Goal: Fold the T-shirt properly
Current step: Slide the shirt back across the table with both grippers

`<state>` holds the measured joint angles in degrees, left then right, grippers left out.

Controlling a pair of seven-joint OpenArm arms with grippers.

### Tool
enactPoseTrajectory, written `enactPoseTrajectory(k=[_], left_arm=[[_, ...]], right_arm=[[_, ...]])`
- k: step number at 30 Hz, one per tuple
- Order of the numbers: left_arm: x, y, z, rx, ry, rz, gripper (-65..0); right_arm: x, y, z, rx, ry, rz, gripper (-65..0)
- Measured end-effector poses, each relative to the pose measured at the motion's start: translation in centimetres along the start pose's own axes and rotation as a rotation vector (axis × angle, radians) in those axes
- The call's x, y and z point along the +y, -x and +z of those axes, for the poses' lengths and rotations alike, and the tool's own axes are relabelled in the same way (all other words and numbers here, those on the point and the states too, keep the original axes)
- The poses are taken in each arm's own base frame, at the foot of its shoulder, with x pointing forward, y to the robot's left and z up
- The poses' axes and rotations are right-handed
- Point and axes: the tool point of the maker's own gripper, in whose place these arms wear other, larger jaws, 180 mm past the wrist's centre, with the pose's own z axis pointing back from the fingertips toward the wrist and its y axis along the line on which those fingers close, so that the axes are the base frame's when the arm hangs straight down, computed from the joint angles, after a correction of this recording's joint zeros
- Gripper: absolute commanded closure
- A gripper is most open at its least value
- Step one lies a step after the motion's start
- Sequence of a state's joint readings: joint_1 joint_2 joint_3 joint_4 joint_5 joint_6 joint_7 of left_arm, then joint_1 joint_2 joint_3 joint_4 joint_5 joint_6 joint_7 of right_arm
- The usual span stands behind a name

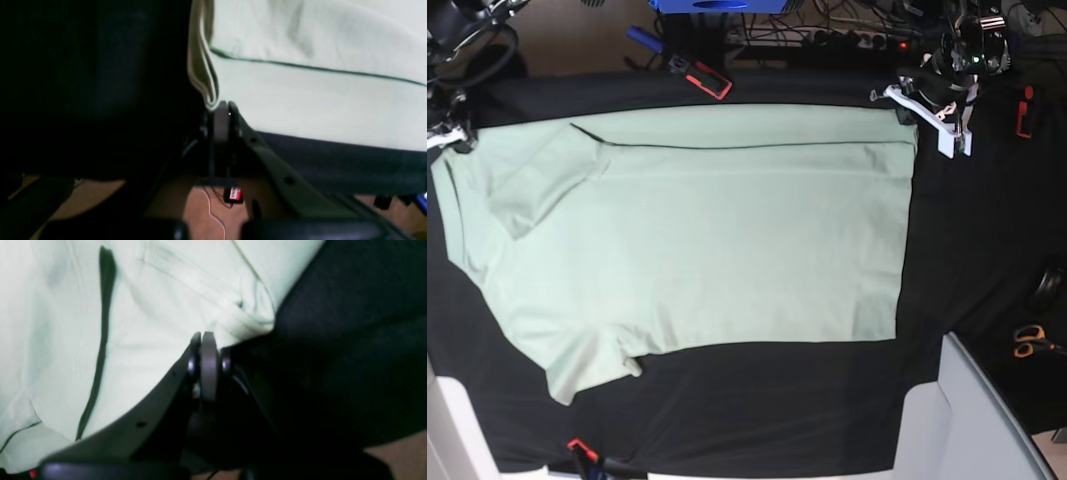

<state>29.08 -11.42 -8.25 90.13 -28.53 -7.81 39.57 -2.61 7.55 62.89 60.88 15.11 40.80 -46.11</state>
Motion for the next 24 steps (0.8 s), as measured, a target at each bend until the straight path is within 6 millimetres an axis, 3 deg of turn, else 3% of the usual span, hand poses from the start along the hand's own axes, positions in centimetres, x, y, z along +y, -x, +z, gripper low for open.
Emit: enactPoseTrajectory(k=[24], left_arm=[[0.7, 1.4, 0.4, 0.031, -0.012, -0.01, 0.0]], right_arm=[[0.3, 1.1, 0.7, 0.002, 0.02, 0.016, 0.0]])
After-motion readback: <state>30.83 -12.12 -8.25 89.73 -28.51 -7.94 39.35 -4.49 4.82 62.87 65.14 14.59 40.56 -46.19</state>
